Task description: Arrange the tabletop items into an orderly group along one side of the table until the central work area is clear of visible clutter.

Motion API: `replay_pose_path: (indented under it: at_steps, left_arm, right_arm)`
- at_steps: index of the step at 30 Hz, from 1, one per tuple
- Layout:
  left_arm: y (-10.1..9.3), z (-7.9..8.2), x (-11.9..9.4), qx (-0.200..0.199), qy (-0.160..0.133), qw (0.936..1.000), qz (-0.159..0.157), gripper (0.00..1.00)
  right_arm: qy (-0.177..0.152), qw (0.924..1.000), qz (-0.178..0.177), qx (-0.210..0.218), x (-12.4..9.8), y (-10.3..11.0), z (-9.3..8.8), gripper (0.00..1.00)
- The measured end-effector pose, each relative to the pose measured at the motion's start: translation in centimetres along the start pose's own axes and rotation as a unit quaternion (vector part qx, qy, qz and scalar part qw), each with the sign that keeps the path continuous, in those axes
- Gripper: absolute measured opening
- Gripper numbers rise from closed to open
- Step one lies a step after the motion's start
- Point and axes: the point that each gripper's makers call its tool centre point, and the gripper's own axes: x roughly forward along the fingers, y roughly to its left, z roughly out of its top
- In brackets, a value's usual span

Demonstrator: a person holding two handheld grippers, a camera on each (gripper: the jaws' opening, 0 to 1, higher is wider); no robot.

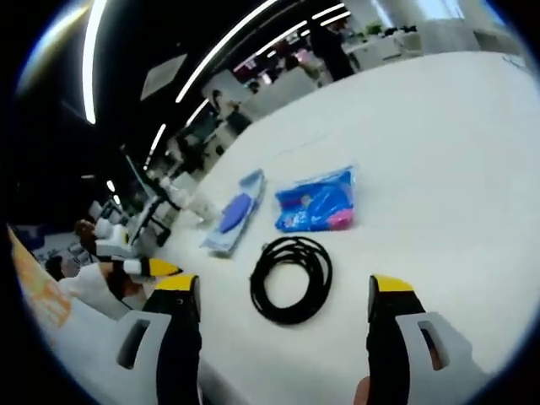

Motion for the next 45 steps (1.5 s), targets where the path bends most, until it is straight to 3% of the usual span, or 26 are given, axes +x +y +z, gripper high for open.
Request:
replay_pose_path:
  at_steps: [7,15,27,31,37,45]
  left_arm:
    - [-0.4,0.1,0.9,-0.038,-0.004,0.9992,-0.012,0.69]
    - [-0.8,-0.2,1.9,-0.070,0.004,0.9973,-0.021,0.66]
    - [-0.8,0.1,2.9,-0.118,0.004,0.9926,-0.029,0.64]
    - [-1.0,0.1,3.5,-0.134,0.006,0.9904,-0.032,0.63]
    - [-1.2,0.6,4.4,-0.126,0.002,0.9917,-0.029,0.55]
    - [-1.1,1.2,4.8,-0.165,-0.006,0.9858,-0.029,0.52]
  right_arm:
    - [0.003,0.9981,0.016,-0.059,0.5,1.1,3.5,0.79]
    - [-0.004,0.9923,0.042,-0.117,2.0,3.6,8.7,0.78]
    - [0.029,0.9778,0.074,-0.194,6.4,5.8,13.6,0.76]
    - [0.045,0.9716,0.086,-0.216,9.1,6.8,15.3,0.74]
    - [0.072,0.9681,0.093,-0.221,13.4,7.1,16.0,0.69]
    - [0.142,0.9514,0.114,-0.249,20.0,6.5,14.4,0.67]
